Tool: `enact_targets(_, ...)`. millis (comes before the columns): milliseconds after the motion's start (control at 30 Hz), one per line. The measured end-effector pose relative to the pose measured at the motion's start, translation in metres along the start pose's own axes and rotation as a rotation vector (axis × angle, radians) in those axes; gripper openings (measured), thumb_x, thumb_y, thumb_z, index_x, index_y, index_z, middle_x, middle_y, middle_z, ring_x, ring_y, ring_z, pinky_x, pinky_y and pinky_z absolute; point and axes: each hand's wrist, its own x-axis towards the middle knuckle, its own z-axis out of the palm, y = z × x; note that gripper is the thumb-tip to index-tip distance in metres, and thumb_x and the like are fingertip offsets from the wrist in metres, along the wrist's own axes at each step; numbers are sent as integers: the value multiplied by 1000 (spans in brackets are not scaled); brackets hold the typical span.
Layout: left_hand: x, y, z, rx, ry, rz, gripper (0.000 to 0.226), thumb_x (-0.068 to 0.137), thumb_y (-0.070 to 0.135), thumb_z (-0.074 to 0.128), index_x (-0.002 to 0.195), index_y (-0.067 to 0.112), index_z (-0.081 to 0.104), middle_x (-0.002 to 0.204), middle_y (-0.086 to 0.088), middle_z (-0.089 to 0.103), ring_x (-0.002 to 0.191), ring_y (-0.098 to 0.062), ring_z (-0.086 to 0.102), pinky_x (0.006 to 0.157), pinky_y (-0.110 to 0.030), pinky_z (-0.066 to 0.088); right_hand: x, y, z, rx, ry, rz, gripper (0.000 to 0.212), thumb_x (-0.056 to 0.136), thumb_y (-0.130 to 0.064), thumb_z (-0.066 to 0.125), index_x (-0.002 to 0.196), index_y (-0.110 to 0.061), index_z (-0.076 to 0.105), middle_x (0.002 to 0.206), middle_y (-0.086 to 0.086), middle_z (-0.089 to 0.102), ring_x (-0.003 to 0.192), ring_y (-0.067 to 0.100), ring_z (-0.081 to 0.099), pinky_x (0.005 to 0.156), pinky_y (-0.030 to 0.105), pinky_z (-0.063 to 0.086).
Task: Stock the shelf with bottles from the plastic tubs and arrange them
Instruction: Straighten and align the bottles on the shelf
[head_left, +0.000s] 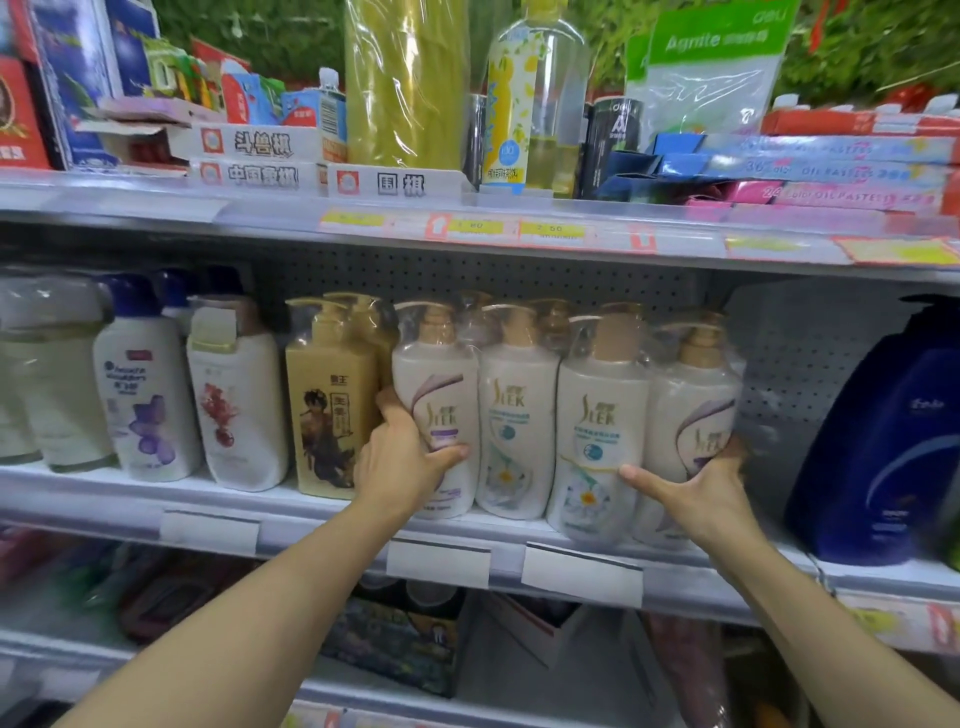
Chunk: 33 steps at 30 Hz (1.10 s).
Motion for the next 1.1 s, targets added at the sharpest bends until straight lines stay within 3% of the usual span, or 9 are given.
enact_targets(67, 0, 1, -1, 0, -5, -8, 74, 73, 41, 79, 118, 16, 27, 109, -8, 63, 98, -31, 64, 81, -43, 53, -2, -2, 1, -1, 11, -12, 134, 14, -74, 77, 127, -16, 34, 127, 9, 48, 115, 26, 51, 94, 46, 50)
enact_targets(200, 4, 0, -2, -5, -28, -6, 71, 74, 38, 79, 115, 16, 26, 111, -9, 63, 100, -32, 63, 85, -46, 53, -4, -4, 3, -22, 47, -12, 110, 41, -47, 91, 128, -13, 32, 129, 11, 44, 117, 28, 48, 95, 46, 48)
enact_targets(367, 8, -3, -3, 14, -46, 7, 72, 74, 41, 79, 115, 15, 27, 108, -9, 63, 98, -32, 63, 82, -46, 54, -2, -5, 5, -31, 68, -24, 104, 52, -34, 91, 131, -9, 28, 133, 14, 38, 122, 30, 43, 101, 45, 44)
enact_targets(533, 9, -2, -1, 18, -32, 2, 75, 74, 41, 78, 120, 13, 27, 107, -9, 63, 97, -33, 63, 82, -46, 54, 0, -7, 5, -27, 32, -3, 102, 54, -35, 90, 131, -11, 29, 132, 12, 42, 119, 29, 47, 77, 30, 47)
enact_targets(667, 9, -2, -2, 38, -32, -9, 74, 73, 43, 78, 119, 13, 28, 107, -9, 64, 97, -35, 63, 81, -46, 54, -1, -7, 4, -37, 11, -1, 106, 50, -39, 90, 132, -13, 28, 133, 12, 43, 122, 30, 46, 94, 42, 48)
enact_targets(767, 9, -2, -2, 56, -38, -16, 73, 74, 43, 78, 116, 13, 27, 104, -8, 62, 96, -34, 62, 75, -40, 51, -4, -6, 3, -84, 4, -16, 113, 49, -30, 92, 136, -11, 23, 137, 13, 36, 125, 30, 41, 103, 47, 42)
enact_targets(1100, 10, -2, -3, 58, -47, -9, 72, 74, 44, 77, 117, 13, 29, 104, -8, 64, 95, -33, 64, 79, -45, 54, -4, -9, 5, -147, 0, -2, 119, 50, -28, 93, 140, -8, 18, 141, 18, 27, 130, 35, 34, 110, 47, 33)
